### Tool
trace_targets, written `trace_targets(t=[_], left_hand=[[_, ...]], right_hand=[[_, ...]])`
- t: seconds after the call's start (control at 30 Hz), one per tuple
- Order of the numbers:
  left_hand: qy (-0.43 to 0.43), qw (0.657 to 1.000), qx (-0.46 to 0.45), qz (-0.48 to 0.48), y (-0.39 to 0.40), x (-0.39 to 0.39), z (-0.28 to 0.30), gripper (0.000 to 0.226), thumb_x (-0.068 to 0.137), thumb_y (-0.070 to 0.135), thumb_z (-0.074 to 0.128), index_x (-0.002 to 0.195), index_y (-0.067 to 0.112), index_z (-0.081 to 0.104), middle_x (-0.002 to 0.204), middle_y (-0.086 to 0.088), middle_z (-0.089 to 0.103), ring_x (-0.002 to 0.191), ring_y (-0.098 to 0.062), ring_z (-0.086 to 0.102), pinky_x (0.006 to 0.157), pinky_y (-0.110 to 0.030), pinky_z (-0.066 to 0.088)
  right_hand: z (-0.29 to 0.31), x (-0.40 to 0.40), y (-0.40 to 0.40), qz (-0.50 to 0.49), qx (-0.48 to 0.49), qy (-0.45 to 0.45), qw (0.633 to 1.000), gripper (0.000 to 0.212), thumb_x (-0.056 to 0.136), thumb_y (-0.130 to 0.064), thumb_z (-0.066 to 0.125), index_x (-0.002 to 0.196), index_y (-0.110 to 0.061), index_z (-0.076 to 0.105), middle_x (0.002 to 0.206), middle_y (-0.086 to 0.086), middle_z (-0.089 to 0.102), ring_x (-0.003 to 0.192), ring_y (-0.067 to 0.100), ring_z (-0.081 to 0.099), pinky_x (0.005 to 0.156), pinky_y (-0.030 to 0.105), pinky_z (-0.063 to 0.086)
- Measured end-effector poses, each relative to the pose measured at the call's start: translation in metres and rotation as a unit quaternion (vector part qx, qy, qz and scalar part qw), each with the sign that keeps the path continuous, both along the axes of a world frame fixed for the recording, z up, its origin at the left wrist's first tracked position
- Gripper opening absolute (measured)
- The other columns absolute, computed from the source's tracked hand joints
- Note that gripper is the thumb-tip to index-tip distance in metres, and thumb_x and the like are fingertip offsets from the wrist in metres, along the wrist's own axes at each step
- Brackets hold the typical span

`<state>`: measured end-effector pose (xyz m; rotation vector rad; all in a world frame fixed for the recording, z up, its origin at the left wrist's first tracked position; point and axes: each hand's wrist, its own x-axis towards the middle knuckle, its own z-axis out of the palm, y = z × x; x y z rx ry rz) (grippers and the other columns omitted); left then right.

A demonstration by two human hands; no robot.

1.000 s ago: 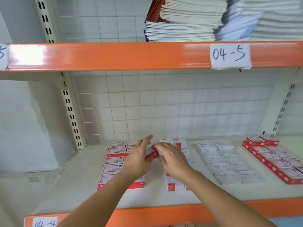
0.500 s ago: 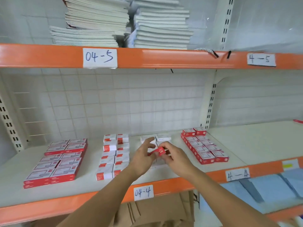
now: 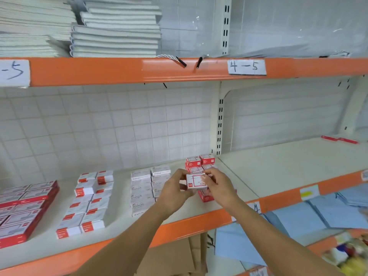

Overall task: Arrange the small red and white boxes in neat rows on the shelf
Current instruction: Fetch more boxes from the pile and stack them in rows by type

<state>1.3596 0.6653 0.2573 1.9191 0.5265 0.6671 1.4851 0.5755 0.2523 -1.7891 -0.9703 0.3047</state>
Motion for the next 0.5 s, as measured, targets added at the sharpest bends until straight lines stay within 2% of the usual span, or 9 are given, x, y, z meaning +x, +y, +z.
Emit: trace_targets(t=[0.1,0.2,0.27,0.33,0.4,0.5], left_hand=[[0.005,0.999,0.023,0.024,0.01,0.017,0.003,0.032,0.082,0.012,0.07,0.104,0.024,0.05,0.103,0.007,0.062,0.083,-0.014,0.063,0.066,-0.022,0.05],[0.002,0.999,0.032,0.029,0.022,0.032,0.003,0.031,0.082,0.011,0.071,0.102,0.025,0.051,0.101,0.007,0.064,0.082,-0.01,0.063,0.066,-0.017,0.051],[0.0,1.0,0.014,0.012,0.027,0.042,0.003,0.032,0.082,0.005,0.069,0.101,0.025,0.054,0.101,0.004,0.065,0.082,-0.011,0.063,0.067,-0.016,0.052],[-0.007,1.0,-0.022,-0.006,0.031,0.05,0.004,0.034,0.083,-0.002,0.066,0.104,0.023,0.056,0.103,-0.002,0.066,0.084,-0.016,0.064,0.074,-0.022,0.055],[-0.048,0.993,-0.112,0.0,0.032,0.057,0.006,0.038,0.084,-0.003,0.064,0.113,0.021,0.054,0.108,-0.009,0.065,0.088,-0.024,0.064,0.083,-0.035,0.056],[-0.109,0.936,-0.335,0.019,0.03,0.071,0.012,0.041,0.089,0.011,0.064,0.124,0.014,0.042,0.103,-0.019,0.065,0.083,-0.029,0.064,0.085,-0.038,0.055]], right_hand=[[0.005,0.017,0.002,0.041,0.008,0.023,0.999,0.031,0.095,-0.018,0.054,0.125,-0.017,0.054,0.111,0.006,0.065,0.09,0.017,0.062,0.085,0.035,0.052],[0.005,0.032,0.006,0.098,-0.015,0.002,0.995,0.05,0.089,-0.011,0.061,0.135,-0.026,0.046,0.121,-0.001,0.062,0.1,0.012,0.058,0.09,0.03,0.05],[0.003,0.042,0.01,0.09,-0.052,-0.064,0.993,0.061,0.088,-0.009,0.063,0.141,-0.027,0.039,0.126,-0.004,0.056,0.1,0.012,0.056,0.09,0.029,0.049],[0.001,0.052,0.016,0.06,-0.065,-0.137,0.987,0.056,0.086,-0.01,0.064,0.137,-0.023,0.044,0.127,-0.002,0.054,0.101,0.013,0.056,0.088,0.027,0.048],[-0.001,0.057,0.022,0.034,-0.039,-0.143,0.988,0.042,0.084,-0.015,0.068,0.123,-0.02,0.053,0.118,-0.001,0.06,0.095,0.014,0.059,0.082,0.028,0.049],[-0.001,0.059,0.034,-0.046,-0.012,-0.151,0.987,0.03,0.08,-0.033,0.072,0.098,-0.023,0.051,0.093,-0.009,0.06,0.08,0.014,0.058,0.066,0.031,0.046]])
